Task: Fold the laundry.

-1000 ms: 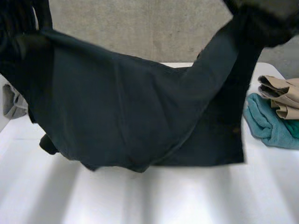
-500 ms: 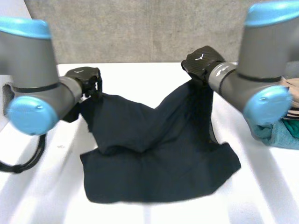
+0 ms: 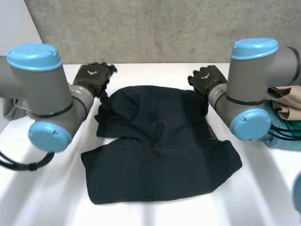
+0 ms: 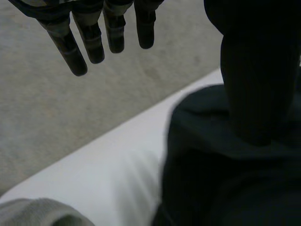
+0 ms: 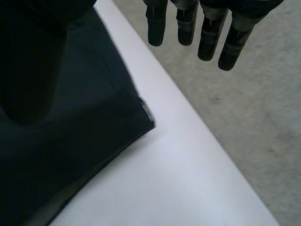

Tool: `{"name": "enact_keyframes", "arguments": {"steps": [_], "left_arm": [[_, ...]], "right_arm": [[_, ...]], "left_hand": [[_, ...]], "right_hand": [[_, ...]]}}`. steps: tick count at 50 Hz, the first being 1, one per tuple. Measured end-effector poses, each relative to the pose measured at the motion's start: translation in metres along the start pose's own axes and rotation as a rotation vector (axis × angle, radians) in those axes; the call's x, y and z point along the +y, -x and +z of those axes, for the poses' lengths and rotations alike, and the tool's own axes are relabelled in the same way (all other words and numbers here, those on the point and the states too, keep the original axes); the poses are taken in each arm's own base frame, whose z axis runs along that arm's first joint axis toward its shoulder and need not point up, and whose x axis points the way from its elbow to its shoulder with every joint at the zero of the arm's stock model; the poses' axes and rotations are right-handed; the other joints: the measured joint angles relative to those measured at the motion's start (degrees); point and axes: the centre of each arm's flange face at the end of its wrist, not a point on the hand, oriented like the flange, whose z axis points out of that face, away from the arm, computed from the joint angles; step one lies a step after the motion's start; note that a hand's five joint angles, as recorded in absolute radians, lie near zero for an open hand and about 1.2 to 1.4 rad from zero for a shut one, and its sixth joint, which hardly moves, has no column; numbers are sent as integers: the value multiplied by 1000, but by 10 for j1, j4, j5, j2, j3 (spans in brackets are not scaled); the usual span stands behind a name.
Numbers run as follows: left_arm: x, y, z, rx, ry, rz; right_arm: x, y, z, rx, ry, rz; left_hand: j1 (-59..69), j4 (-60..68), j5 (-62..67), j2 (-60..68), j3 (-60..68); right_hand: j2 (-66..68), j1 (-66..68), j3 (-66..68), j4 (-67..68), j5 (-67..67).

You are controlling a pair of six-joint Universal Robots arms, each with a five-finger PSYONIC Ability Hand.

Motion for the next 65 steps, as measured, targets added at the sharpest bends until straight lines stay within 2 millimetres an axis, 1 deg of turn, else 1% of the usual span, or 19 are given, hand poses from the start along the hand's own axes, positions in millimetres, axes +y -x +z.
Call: {"name": "enact_keyframes", "arguments": {"steps": [6, 12, 17, 22, 26, 27, 30, 32, 34, 35, 36, 37, 38, 42, 48, 53, 58, 61, 65], "left_arm": [[5, -16, -16, 60, 25, 19], [8, -19, -6, 64, 21, 20], [22, -12, 25, 36, 29, 40], [39, -3, 56, -9, 32, 96], [45, 6, 72, -55, 24, 147], [46, 15, 85, -103, 0, 196], [44, 29, 105, -176, -68, 271], [40, 42, 125, -256, -157, 348], [39, 47, 134, -291, -202, 380], [38, 51, 141, -322, -245, 406], [38, 52, 144, -332, -260, 415], [39, 54, 150, -359, -304, 437], [39, 55, 153, -370, -328, 447], [46, 52, 159, -385, -386, 466], [51, 46, 155, -378, -386, 461], [41, 46, 134, -382, -341, 442], [20, 43, 92, -366, -281, 409], [9, 35, 53, -323, -229, 371], [3, 25, 4, -247, -144, 305]], "right_arm": [[4, 8, -25, -79, 15, 1], [14, 17, -34, -121, 34, 3], [28, 26, -36, -148, 67, 3], [39, 33, -37, -159, 88, 1], [44, 35, -38, -161, 93, -1], [46, 35, -39, -160, 95, -3], [47, 33, -41, -153, 94, -3], [46, 31, -44, -147, 90, -3], [47, 30, -46, -145, 89, -3], [47, 30, -48, -144, 89, -3], [47, 30, -48, -143, 89, -3], [48, 30, -51, -144, 91, -3], [49, 30, -53, -145, 93, -3], [52, 31, -60, -150, 101, -2], [55, 28, -69, -150, 98, 5], [54, 11, -78, -143, 74, 26], [53, -14, -88, -126, 44, 27], [55, -31, -96, -117, 37, -10], [63, -43, -106, -134, 55, -76]], "left_hand": [[10, 15, 14, 12, 11], [34, 36, 34, 34, 33], [86, 83, 81, 81, 81], [386, 360, 352, 365, 358], [408, 387, 380, 391, 390], [503, 523, 512, 522, 520], [505, 550, 526, 544, 543], [478, 504, 493, 495, 501], [401, 424, 420, 412, 413], [297, 319, 316, 304, 320], [297, 319, 316, 304, 320], [187, 221, 219, 207, 223], [-1, 37, 40, 37, 43], [-30, -21, -13, -23, -19], [-30, -21, -13, -24, -19], [-30, -21, -13, -24, -19], [-30, -21, -13, -24, -19], [-30, -21, -13, -24, -19], [-30, -21, -13, -24, -19]], "right_hand": [[0, 0, 0, 0, 0], [0, 0, 0, 0, 0], [0, 0, 0, 0, 0], [0, 0, 0, 0, 0], [0, 0, 0, 0, 0], [0, 0, 0, 0, 0], [0, 0, 0, 0, 0], [0, 0, 0, 0, 0], [0, 0, 0, 0, 0], [0, 0, 0, 0, 0], [0, 0, 0, 0, 0], [0, 0, 0, 0, 0], [0, 0, 0, 0, 0], [0, 0, 0, 0, 0], [0, 0, 0, 0, 0], [0, 0, 0, 0, 0], [0, 0, 0, 0, 0], [0, 0, 0, 0, 0], [1, 1, 3, 0, 0]]}}
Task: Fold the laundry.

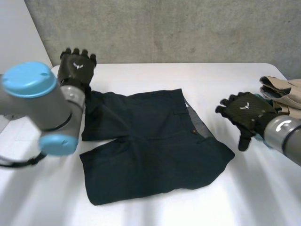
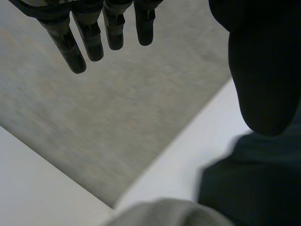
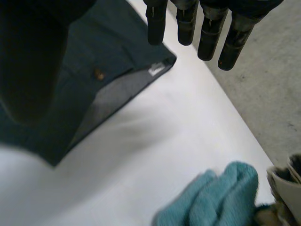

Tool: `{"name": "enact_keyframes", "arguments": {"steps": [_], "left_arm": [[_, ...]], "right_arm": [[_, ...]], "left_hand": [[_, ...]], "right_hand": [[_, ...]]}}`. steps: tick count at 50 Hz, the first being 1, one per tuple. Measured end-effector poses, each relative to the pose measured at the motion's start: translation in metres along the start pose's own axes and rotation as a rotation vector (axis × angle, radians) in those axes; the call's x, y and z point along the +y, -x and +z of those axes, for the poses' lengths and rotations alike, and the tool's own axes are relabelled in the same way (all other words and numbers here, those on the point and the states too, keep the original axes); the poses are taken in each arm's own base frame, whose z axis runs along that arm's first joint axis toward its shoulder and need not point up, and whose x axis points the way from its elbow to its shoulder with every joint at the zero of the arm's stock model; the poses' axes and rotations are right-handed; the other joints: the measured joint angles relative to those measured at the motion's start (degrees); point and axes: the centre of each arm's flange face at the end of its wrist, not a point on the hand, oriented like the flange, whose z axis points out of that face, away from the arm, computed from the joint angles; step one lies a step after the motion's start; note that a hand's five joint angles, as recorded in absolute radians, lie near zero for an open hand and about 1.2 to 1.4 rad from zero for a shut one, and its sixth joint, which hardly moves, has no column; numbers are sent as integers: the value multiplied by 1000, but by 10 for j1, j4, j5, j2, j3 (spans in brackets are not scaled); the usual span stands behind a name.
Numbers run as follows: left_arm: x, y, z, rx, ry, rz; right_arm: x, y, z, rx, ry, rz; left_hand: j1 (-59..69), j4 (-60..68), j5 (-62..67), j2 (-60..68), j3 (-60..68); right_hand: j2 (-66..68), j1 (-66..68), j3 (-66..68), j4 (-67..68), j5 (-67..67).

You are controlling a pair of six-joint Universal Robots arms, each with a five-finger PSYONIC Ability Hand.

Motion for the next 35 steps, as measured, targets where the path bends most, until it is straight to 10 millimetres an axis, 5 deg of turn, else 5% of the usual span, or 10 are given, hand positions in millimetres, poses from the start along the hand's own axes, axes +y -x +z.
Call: {"name": "enact_keyframes", "arguments": {"steps": [7, 9, 10, 16, 24, 35], "left_arm": [[-5, 1, -82, 188, 223, -155], [-4, 1, -88, 205, 246, -170], [1, -3, -119, 298, 381, -255], [16, -12, -167, 452, 587, -373], [35, -23, -193, 524, 640, -392], [52, -32, -190, 475, 594, -367]], "right_arm": [[20, 7, -13, -113, 43, -85], [22, 10, -15, -137, 44, -97], [29, 22, -19, -206, 32, -127], [40, 40, -19, -314, -35, -150], [54, 51, -7, -354, -93, -142], [68, 53, 13, -323, -96, -156]], "left_hand": [[13, 9, 7, 9, 8], [20, 15, 11, 15, 14], [109, 92, 82, 95, 90], [230, 215, 203, 215, 210], [230, 218, 205, 221, 217], [206, 174, 165, 197, 196]], "right_hand": [[35, 26, 44, 33, 28], [35, 26, 44, 33, 28], [35, 26, 44, 33, 28], [35, 26, 44, 33, 28], [74, 68, 91, 77, 67], [227, 182, 231, 220, 201]]}}
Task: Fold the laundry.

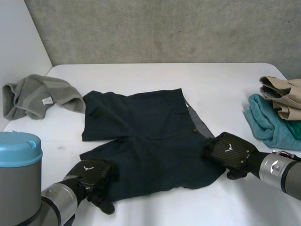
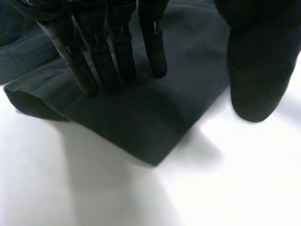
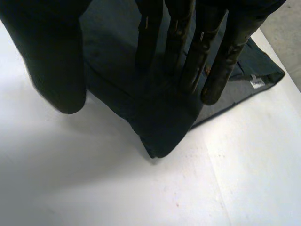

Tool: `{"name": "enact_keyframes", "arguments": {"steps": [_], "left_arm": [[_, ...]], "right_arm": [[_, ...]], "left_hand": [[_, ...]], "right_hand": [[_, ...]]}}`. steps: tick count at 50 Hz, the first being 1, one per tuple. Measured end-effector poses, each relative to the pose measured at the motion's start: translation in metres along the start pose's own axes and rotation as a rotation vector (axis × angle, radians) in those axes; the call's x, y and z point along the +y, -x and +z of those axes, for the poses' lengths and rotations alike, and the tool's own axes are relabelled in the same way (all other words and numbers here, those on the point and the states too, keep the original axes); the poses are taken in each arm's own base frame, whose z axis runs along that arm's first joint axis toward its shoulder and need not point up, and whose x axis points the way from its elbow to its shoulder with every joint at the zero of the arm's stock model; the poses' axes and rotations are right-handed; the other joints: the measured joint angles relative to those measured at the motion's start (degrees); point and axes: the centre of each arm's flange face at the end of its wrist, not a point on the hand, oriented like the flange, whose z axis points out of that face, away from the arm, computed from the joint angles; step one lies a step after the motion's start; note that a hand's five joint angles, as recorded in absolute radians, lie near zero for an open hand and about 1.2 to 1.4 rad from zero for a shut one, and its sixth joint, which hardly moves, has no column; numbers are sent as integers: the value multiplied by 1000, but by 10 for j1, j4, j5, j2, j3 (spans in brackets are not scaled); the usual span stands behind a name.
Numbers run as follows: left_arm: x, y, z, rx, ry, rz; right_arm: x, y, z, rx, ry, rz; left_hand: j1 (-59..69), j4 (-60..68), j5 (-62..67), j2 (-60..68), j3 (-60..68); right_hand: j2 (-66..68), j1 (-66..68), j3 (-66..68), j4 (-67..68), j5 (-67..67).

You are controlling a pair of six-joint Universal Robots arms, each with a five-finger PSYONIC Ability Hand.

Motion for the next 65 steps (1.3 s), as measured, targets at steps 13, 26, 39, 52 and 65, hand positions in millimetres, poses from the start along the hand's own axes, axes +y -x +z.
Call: {"name": "enact_keyframes", "arguments": {"steps": [13, 26, 39, 52, 65], "left_arm": [[1, 2, 26, -77, -87, 30], [-3, -18, 17, -96, -138, 178], [-44, -13, -34, -121, -207, 259], [-63, 6, 60, -196, -155, 222], [-67, -1, 36, -217, -215, 225]], "right_arm": [[5, -11, 12, 76, 0, 54], [-9, -9, -4, 83, 34, 148], [-62, -32, -57, 107, 74, 168], [-74, -28, 16, 77, 81, 238], [-67, -19, 53, 216, 127, 371]], "left_hand": [[0, 1, 3, -1, 0], [332, 393, 372, 367, 355], [332, 397, 372, 370, 357], [311, 365, 350, 341, 333], [-106, -100, -104, -119, -121]], "right_hand": [[315, 238, 322, 327, 323], [315, 238, 322, 327, 323], [315, 238, 322, 327, 323], [315, 262, 322, 327, 328], [315, 262, 322, 327, 331]]}}
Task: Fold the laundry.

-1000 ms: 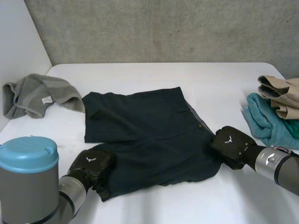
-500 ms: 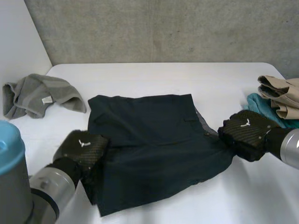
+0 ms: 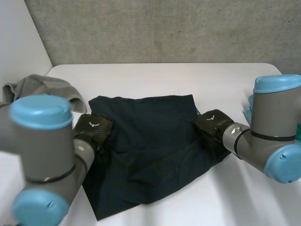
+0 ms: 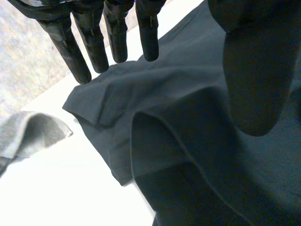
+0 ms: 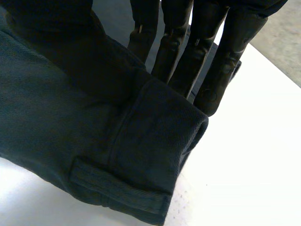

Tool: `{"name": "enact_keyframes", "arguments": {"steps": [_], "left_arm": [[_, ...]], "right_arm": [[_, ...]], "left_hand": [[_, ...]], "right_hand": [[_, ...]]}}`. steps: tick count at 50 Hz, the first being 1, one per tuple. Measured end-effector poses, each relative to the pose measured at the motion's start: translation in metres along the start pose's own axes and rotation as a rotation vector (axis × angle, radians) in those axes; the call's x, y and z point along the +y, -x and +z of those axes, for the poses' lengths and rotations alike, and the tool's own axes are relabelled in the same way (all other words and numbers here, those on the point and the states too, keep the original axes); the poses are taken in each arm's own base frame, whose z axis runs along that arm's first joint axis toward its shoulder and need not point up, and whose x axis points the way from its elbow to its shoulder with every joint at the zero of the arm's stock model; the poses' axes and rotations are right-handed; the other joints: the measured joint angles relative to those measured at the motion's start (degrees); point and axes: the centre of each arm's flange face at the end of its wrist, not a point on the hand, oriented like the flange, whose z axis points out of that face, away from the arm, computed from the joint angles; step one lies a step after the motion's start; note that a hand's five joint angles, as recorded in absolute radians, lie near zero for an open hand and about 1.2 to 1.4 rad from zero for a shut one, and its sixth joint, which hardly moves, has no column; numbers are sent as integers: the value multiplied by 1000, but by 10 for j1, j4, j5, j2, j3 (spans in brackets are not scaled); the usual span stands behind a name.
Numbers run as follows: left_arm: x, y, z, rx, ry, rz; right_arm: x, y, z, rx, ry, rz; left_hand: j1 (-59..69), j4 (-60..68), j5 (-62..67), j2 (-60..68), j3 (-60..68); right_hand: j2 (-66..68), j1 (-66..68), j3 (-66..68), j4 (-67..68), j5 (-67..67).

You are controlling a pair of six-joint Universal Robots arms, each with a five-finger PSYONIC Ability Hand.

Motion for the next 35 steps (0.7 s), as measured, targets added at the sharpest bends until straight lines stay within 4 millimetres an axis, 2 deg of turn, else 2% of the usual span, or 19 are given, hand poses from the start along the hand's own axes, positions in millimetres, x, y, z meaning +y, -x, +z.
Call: {"name": "enact_keyframes", "arguments": {"steps": [2, 5, 7, 10, 13, 18, 23, 28, 35], "left_arm": [[-1, -1, -22, 13, -20, 3], [1, -4, -41, 34, -35, 11], [8, -11, -67, 72, -49, 29], [19, -19, -85, 112, -39, 55], [31, -26, -93, 141, -11, 80], [47, -32, -90, 161, 46, 106], [58, -35, -71, 147, 94, 108], [62, -35, -51, 122, 95, 93], [65, -39, -36, 113, 92, 87]], "right_arm": [[2, -1, 0, 18, -6, 11], [3, -3, -1, 30, -12, 16], [5, -4, -3, 43, -21, 17], [8, -3, -4, 46, -22, 17], [12, -1, -6, 41, -15, 18], [16, 2, -7, 32, -7, 19], [21, 6, -9, 23, 0, 17], [23, 8, -14, 18, -2, 13], [25, 13, -19, -5, -8, 11]], "left_hand": [[0, 1, 1, 0, 0], [7, 14, 15, 13, 12], [16, 38, 42, 35, 33], [47, 67, 70, 65, 61], [65, 86, 89, 81, 80], [75, 100, 103, 94, 92], [75, 102, 105, 96, 95], [111, 130, 132, 126, 124], [155, 172, 172, 167, 165]], "right_hand": [[0, 0, 0, 0, 0], [0, 0, 0, 0, 0], [0, 0, 0, 0, 0], [0, 0, 0, 0, 0], [0, 0, 0, 0, 0], [0, 0, 0, 0, 0], [0, 0, 0, 0, 1], [0, 0, 0, 0, 1], [0, 0, 0, 0, 1]]}}
